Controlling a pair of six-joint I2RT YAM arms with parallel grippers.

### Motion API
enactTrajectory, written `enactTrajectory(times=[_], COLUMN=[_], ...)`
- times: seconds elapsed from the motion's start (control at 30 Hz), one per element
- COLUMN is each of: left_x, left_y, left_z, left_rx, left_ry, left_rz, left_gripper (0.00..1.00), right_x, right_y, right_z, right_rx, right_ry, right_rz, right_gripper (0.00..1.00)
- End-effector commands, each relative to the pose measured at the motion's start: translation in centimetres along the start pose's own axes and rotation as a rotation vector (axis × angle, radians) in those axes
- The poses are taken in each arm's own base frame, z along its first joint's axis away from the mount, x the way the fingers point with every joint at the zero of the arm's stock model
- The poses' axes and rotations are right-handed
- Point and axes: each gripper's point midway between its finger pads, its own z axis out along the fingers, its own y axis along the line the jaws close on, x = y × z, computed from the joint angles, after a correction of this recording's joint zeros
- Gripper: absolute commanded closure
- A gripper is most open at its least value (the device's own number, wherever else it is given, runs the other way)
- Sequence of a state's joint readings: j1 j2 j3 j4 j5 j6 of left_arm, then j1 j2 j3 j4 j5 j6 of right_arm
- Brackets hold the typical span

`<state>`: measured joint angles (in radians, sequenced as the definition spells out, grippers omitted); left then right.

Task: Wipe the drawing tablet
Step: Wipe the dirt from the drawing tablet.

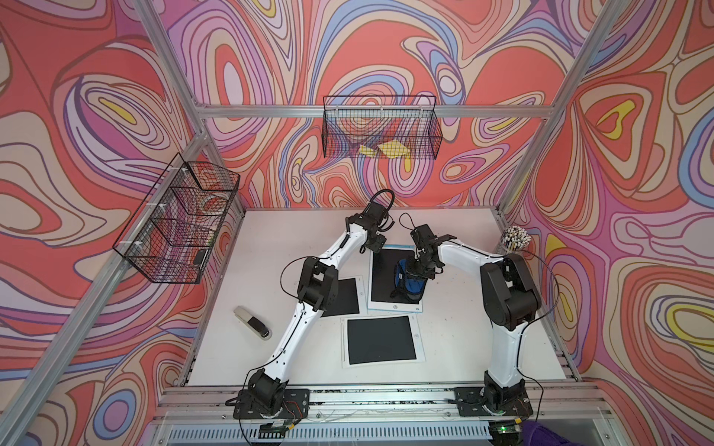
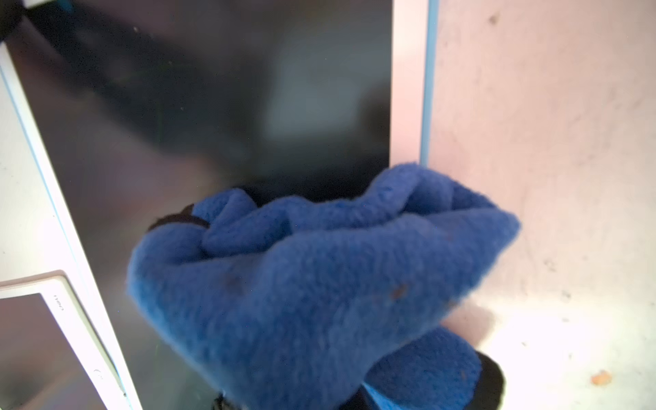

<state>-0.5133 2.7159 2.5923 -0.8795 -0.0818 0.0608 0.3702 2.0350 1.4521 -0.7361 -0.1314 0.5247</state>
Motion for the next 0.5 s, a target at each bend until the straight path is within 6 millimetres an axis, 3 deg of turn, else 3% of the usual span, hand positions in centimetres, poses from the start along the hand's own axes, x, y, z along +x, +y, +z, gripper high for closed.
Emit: enactTrajectory(times=[0.0, 0.13, 0.23, 0.33, 0.47], left_x=[6.1, 6.3, 6.2, 6.5, 6.8], left_y=[-0.2, -0.4, -0.5, -0.6, -0.9], left_z=[2.6, 2.6, 2.4, 2.6, 2.9], left_rx=[0.006, 0.016, 0.022, 0.031, 0.037], left_ry=[0.216, 0.224, 0.224, 0.231, 0.24], left_rz=[0.076, 0.077, 0.077, 0.077, 0.075], left_gripper=[0.29, 0.29, 0.29, 0.3, 0.3], right_x=[4.6, 7.4, 8.9, 8.0, 5.8], right_y=[0.6, 5.4, 5.8, 2.6, -3.0], right_z=[3.3, 5.0, 5.9, 5.3, 3.0], right_rx=[0.116, 0.07, 0.044, 0.082, 0.114], right_ry=[0.155, 0.204, 0.237, 0.227, 0.184], right_rz=[-0.073, -0.154, -0.15, -0.102, 0.005], right_gripper=[1.0, 1.0, 1.0, 1.0, 1.0])
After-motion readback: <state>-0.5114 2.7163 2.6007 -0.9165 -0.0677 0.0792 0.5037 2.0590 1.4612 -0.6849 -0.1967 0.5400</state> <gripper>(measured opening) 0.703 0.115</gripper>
